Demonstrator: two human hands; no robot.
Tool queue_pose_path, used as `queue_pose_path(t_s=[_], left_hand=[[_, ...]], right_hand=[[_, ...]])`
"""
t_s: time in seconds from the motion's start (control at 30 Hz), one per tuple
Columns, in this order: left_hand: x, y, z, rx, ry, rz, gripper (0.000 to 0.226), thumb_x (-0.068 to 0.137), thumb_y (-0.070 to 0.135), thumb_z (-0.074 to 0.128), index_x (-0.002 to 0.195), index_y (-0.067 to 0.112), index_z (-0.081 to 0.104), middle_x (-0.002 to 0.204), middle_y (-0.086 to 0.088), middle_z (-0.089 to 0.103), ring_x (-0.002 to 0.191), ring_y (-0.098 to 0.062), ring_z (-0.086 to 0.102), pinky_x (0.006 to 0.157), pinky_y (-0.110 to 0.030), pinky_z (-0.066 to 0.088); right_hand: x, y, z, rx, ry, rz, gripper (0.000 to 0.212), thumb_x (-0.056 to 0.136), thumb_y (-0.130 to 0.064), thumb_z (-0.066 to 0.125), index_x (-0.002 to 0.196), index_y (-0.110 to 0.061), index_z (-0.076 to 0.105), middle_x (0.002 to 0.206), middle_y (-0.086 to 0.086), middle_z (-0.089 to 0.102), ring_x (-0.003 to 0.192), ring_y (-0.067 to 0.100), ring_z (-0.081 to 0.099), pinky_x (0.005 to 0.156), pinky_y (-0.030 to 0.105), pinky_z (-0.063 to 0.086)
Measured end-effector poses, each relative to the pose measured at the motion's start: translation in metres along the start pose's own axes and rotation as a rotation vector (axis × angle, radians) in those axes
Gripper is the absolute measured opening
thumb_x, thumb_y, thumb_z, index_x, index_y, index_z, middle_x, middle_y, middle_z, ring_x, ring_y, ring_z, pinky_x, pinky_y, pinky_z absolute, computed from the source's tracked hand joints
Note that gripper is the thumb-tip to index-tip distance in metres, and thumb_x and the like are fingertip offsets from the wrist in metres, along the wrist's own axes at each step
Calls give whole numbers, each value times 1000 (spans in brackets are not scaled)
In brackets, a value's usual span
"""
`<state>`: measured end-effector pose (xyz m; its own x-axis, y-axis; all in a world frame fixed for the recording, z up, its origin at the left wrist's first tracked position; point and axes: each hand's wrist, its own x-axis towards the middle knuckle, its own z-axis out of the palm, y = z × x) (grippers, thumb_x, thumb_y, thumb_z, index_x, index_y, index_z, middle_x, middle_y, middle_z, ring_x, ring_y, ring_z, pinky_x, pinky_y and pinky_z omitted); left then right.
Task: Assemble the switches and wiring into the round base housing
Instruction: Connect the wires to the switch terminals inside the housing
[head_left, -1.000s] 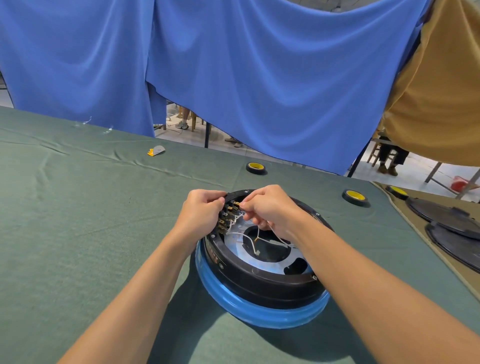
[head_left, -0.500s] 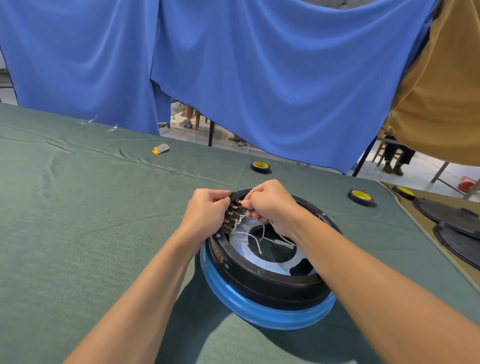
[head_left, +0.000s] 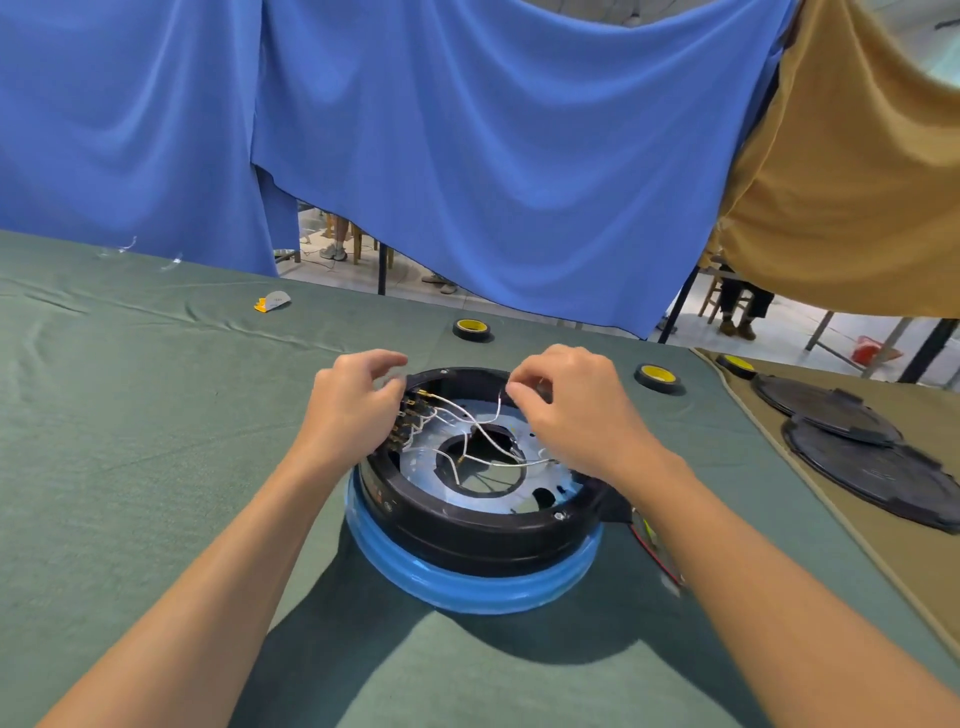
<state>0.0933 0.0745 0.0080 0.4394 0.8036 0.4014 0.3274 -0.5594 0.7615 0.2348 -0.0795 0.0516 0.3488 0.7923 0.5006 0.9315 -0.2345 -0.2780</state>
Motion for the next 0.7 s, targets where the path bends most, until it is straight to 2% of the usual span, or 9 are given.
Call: queue_pose_path(t_s=[0.07, 0.1, 0.17, 0.27, 0.33, 0.4, 0.43, 0.6, 0.7], left_hand=[[-9, 14, 1, 81, 9, 105, 28, 94, 16, 57, 119, 18, 69, 109, -7, 73, 84, -23, 65, 81, -26, 44], [-17, 23, 4, 106, 1, 169, 27, 94, 17, 57, 118, 18, 70, 107, -7, 74, 81, -26, 64, 80, -29, 46], [-34, 43, 11, 196, -29, 336, 25, 95, 21, 56, 117, 18, 69, 108, -3, 74, 93, -28, 66, 85, -35, 49], [-53, 68, 18, 562, -104, 604, 28, 101, 35, 40, 106, 23, 65, 104, 8, 71, 100, -20, 64, 91, -33, 40], [-57, 84, 20, 657, -156, 633, 32, 100, 41, 36, 101, 25, 62, 96, 7, 70, 95, -20, 64, 81, -33, 39], [-63, 99, 25, 639, -220, 622, 32, 99, 44, 38, 102, 25, 63, 90, 4, 70, 91, -24, 63, 68, -33, 34], [-66, 106, 30, 624, -247, 619, 31, 99, 45, 38, 104, 27, 64, 92, 4, 70, 92, -25, 63, 67, -33, 33], [-65, 124, 68, 617, -312, 594, 32, 100, 42, 39, 107, 22, 63, 103, 1, 67, 105, -27, 59, 76, -35, 45], [-65, 121, 90, 554, -449, 540, 39, 101, 42, 42, 124, 18, 60, 130, -1, 60, 127, -23, 47, 96, -38, 43]], right_hand=[[-23, 25, -13, 3, 148, 46, 12, 90, -18, 62, 84, -15, 73, 83, -3, 64, 81, 16, 51, 71, 22, 29], [-36, 37, -18, 18, 200, 82, 11, 89, -15, 65, 81, -14, 73, 81, -2, 65, 78, 17, 53, 70, 24, 31], [-59, 61, -21, 57, 215, 168, 10, 87, -12, 67, 78, -13, 73, 78, 0, 66, 73, 19, 56, 71, 30, 40], [-85, 88, -17, 56, 76, 230, 9, 86, -13, 68, 78, -13, 74, 78, 2, 67, 69, 17, 57, 74, 32, 44], [-98, 103, -11, 35, -13, 246, 8, 87, -14, 68, 81, -14, 74, 80, 1, 66, 71, 16, 57, 75, 28, 42], [-107, 114, -8, 56, -44, 285, 7, 88, -16, 68, 85, -15, 74, 83, -1, 65, 73, 14, 57, 74, 21, 38], [-110, 119, -9, 78, -36, 311, 6, 87, -16, 68, 85, -16, 74, 84, -1, 65, 74, 12, 57, 74, 20, 38], [-112, 133, -12, 173, 26, 390, 10, 84, -12, 70, 86, -22, 72, 88, -3, 67, 73, 6, 62, 78, 22, 44], [-112, 135, -3, 122, -1, 369, 19, 85, -14, 70, 103, -17, 74, 92, -2, 62, 71, 6, 56, 74, 13, 33]])
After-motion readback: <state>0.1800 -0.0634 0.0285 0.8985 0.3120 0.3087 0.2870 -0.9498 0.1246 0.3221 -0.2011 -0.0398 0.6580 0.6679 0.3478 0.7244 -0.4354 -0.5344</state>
